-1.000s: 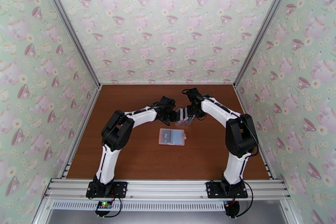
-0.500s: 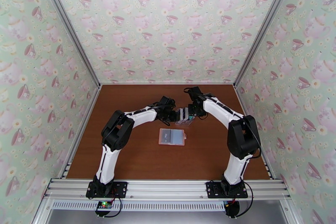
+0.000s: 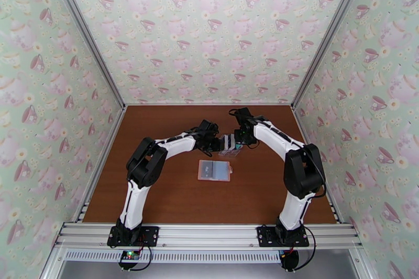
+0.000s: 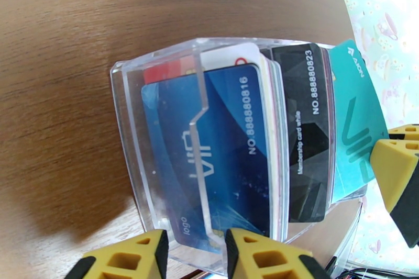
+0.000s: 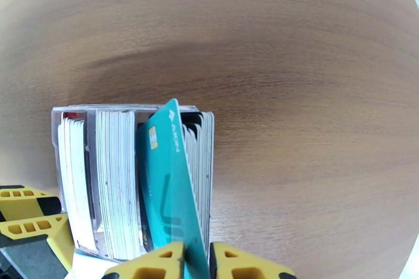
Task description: Put the credit cards into the card holder
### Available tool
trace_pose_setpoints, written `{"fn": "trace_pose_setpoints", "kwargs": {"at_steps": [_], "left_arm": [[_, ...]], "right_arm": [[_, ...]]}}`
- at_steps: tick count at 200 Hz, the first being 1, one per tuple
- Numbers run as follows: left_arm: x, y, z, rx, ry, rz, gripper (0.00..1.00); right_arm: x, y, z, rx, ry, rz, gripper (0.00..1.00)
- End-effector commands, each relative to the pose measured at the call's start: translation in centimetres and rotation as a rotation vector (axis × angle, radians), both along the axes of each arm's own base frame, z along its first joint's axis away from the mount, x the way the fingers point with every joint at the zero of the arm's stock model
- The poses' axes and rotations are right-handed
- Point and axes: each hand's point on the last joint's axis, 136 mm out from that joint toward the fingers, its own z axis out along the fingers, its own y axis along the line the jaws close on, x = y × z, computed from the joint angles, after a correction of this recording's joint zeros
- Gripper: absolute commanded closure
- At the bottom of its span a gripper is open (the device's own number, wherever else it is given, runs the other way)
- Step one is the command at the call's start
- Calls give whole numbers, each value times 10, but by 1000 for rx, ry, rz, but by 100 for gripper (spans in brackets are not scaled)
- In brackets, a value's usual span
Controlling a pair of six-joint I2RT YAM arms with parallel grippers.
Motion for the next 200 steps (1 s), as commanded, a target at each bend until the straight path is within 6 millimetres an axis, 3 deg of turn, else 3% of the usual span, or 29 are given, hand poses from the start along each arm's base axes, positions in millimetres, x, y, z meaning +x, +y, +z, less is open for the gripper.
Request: {"fn": "trace_pose_setpoints", "kwargs": {"at_steps": [1,127,165,200], "left_arm": [[-12,18,-26,72,87,16,65],[-9,13,-17,62,76,12,65],[-5,12,-6,60,59,11,65],[0,9,21,40,16,13,65]], "right_arm": [[-4,-2,23,-8,-27,9,83],[-12,28,25,39,-24,44,99],[-14,40,33,55,-59,25,100],[-15,37,51,51,-124,-20,100]]}}
